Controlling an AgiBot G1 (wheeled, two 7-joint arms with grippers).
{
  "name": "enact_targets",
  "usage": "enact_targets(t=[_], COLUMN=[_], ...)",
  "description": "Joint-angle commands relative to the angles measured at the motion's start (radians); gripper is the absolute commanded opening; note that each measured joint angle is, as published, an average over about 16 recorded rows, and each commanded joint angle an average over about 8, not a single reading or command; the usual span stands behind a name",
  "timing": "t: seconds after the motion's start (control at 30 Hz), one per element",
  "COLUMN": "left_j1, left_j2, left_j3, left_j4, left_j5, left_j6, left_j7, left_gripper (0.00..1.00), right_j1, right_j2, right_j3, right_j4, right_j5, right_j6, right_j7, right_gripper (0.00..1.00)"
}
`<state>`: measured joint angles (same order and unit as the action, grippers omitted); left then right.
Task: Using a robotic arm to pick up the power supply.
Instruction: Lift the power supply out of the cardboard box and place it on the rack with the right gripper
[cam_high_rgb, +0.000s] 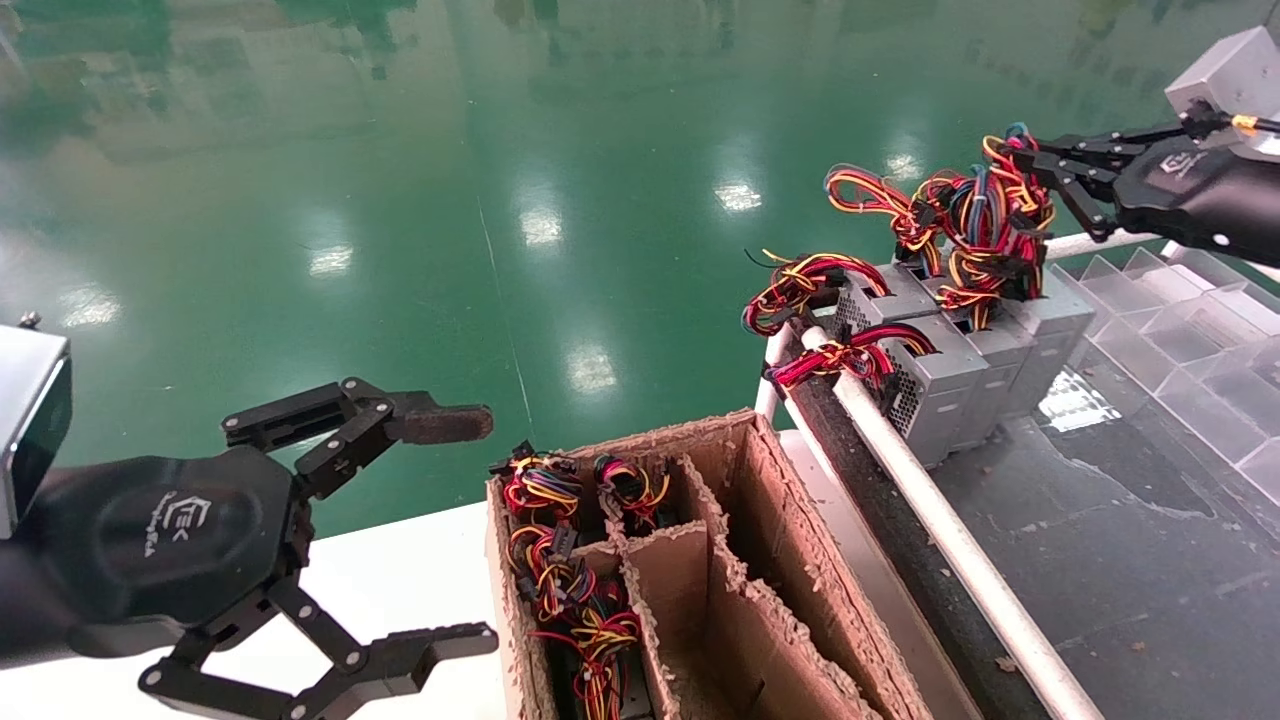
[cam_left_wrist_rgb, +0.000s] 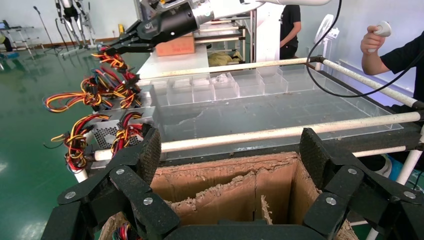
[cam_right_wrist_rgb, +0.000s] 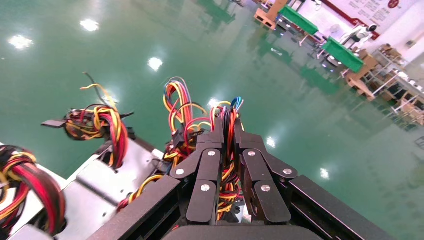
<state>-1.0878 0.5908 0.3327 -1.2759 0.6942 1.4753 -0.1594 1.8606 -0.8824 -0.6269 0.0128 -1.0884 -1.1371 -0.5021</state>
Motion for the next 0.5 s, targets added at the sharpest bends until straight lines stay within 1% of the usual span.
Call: enact_targets(t=[0.03,0.13,0.17,0.2,0.4,0.43,0.47,0.5], left_j1=[0.0,0.0,0.0,0.0,0.0,0.0,0.0,0.0], left_j2=[0.0,0.0,0.0,0.0,0.0,0.0,0.0,0.0], left_j3=[0.0,0.0,0.0,0.0,0.0,0.0,0.0,0.0], left_j4=[0.0,0.0,0.0,0.0,0.0,0.0,0.0,0.0], left_j5=[0.0,0.0,0.0,0.0,0.0,0.0,0.0,0.0], left_j6=[0.0,0.0,0.0,0.0,0.0,0.0,0.0,0.0], left_j7=[0.0,0.0,0.0,0.0,0.0,0.0,0.0,0.0], left_gripper=[1.0,1.0,1.0,1.0,1.0,1.0,1.0,1.0], right_j1=[0.003,-0.006,-0.01,-0.013,-0.025,-0.026,-0.027,-0.028], right_j2=[-0.01,-0.013,-0.013,-0.012,-0.005,-0.003,-0.001,0.001], right_j3=[0.0,-0.001,-0.001,0.0,0.008,0.01,0.011,0.013], right_j4=[-0.001,-0.006,-0.007,-0.009,-0.016,-0.016,-0.017,-0.018], right_j5=[0.0,-0.002,-0.001,-0.001,0.011,0.014,0.016,0.018], right_j6=[0.016,0.021,0.021,0.02,0.006,0.003,0.0,-0.003], right_j7=[-0.005,-0.012,-0.014,-0.015,-0.014,-0.012,-0.011,-0.009], right_gripper=[0.0,0.0,0.03,0.14,0.89,0.98,1.0,1.0])
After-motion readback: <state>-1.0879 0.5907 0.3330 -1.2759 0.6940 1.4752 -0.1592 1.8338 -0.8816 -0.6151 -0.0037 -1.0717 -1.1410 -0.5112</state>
